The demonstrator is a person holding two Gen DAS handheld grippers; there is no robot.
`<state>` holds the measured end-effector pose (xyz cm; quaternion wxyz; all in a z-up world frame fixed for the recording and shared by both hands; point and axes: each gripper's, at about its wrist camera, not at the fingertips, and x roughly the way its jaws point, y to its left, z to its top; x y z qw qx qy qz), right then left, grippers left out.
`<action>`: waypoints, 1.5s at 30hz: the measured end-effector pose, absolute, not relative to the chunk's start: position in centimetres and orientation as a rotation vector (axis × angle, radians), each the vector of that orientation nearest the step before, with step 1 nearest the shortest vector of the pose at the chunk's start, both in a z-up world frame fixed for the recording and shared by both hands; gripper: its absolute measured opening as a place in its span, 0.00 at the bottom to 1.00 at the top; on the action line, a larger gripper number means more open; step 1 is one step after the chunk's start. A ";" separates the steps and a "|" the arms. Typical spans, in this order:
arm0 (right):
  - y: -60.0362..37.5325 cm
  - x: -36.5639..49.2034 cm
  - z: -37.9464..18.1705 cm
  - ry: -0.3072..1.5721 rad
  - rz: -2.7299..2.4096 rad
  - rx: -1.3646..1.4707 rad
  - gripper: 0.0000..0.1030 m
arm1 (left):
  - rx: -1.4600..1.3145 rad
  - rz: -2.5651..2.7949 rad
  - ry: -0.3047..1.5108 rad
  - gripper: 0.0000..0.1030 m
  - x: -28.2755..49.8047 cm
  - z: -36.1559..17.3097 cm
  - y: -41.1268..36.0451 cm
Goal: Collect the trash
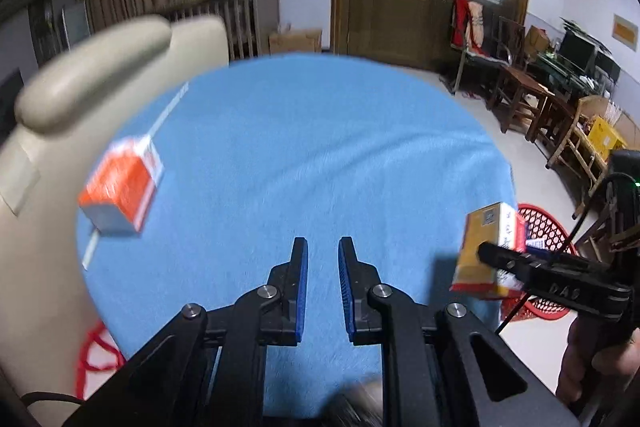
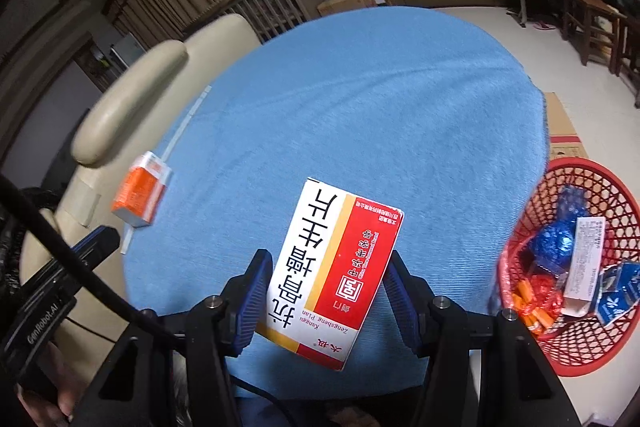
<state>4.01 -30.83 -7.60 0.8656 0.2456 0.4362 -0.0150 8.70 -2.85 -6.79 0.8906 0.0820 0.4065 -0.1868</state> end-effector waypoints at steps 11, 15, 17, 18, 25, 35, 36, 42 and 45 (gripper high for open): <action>-32.0 4.5 -11.0 0.969 -0.059 0.561 0.58 | 0.116 -0.548 0.975 0.60 5.8 -11.0 -0.1; -32.7 4.3 -11.4 0.970 -0.064 0.602 0.58 | 0.108 -0.628 1.016 0.60 4.8 -11.6 -0.4; -32.9 4.2 -11.2 0.963 -0.078 0.600 0.58 | 0.118 -0.672 1.011 0.60 4.4 -11.5 -0.3; -33.1 4.1 -11.1 0.959 -0.084 0.595 0.58 | 0.125 -0.698 1.014 0.60 4.2 -11.5 -0.3; -33.5 4.1 -11.4 0.965 -0.083 0.607 0.58 | 0.289 -0.903 1.130 0.61 1.4 -14.1 -1.5; -33.5 4.1 -11.5 0.969 -0.076 0.610 0.58 | 0.385 -0.977 1.213 0.61 0.5 -16.6 -4.4; -33.4 4.1 -11.6 0.969 -0.076 0.611 0.58 | 0.386 -0.964 1.220 0.58 0.6 -16.8 -4.5; -33.3 4.1 -11.9 0.977 -0.066 0.614 0.58 | 0.409 -0.958 1.178 0.16 0.0 -16.9 -4.9; -33.2 4.1 -11.8 0.972 -0.067 0.611 0.57 | 0.426 -0.959 1.127 0.08 -0.7 -16.3 -5.1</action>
